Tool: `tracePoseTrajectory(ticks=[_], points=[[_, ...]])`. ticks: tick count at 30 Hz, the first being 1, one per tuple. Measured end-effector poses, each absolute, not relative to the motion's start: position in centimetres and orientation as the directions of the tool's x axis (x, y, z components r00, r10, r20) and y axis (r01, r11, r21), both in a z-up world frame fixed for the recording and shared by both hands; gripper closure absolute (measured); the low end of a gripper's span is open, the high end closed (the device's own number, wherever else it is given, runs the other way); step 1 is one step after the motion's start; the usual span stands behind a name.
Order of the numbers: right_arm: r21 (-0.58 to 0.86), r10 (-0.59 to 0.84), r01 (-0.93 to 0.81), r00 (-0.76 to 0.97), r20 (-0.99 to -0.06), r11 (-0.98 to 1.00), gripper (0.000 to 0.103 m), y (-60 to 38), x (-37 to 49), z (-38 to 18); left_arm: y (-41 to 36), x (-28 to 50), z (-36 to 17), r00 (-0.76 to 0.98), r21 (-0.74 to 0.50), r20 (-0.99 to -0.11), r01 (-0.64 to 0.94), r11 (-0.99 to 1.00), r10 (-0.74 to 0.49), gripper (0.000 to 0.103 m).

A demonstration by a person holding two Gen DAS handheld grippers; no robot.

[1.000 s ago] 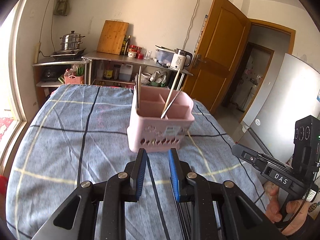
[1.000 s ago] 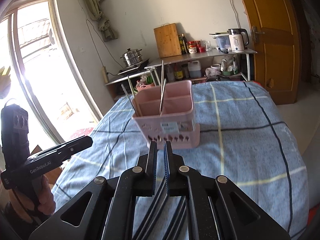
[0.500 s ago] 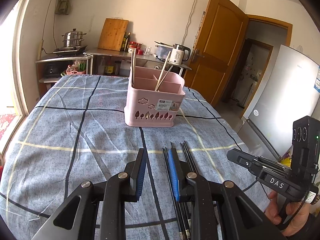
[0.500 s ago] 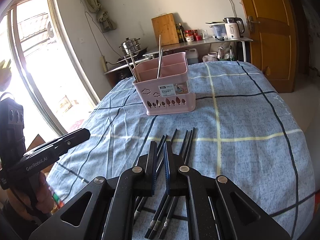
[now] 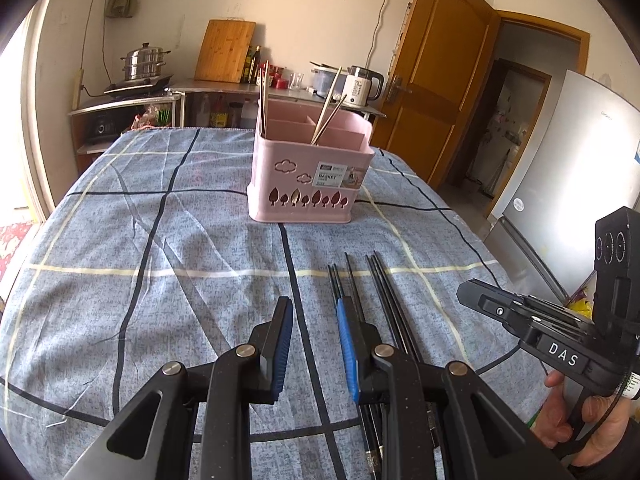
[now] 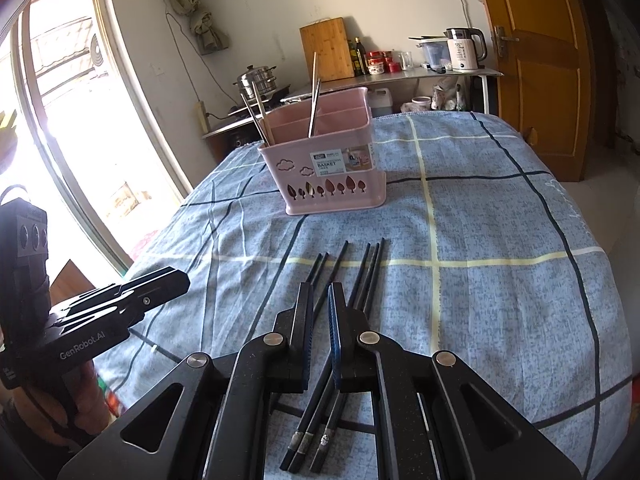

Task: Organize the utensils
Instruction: 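Move both tools back toward the black chopsticks on the cloth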

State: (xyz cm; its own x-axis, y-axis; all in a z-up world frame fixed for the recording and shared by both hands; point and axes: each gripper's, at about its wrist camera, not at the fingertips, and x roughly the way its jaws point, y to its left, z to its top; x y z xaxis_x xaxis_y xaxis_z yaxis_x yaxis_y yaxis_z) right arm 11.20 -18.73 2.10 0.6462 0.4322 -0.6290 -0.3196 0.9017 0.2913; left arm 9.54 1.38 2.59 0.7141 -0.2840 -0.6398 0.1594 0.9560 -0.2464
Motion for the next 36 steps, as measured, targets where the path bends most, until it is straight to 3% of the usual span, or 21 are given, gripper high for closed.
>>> tracePoseTrajectory(ticks=[17,30,36], points=[[0.23,0.334,-0.246,0.596,-0.73,0.942,0.093,-18.4,15.6,-2.2,-2.1,16.6,-2.6,0.605,-0.224,-0.744,0.174,0.959,-0.283,0.08],[0.212,0.315,-0.244,0.553,-0.771,0.947,0.093,-17.5,18.3,-4.4,-3.1,18.6,-4.5,0.575,-0.219,-0.769,0.173,0.96,-0.279,0.08],[0.202,0.303,-0.238,0.546,-0.781,0.95,0.093,-17.6,18.3,-4.6,-3.9,18.3,-4.5,0.582,-0.196,-0.767,0.19,0.962,-0.271,0.069]])
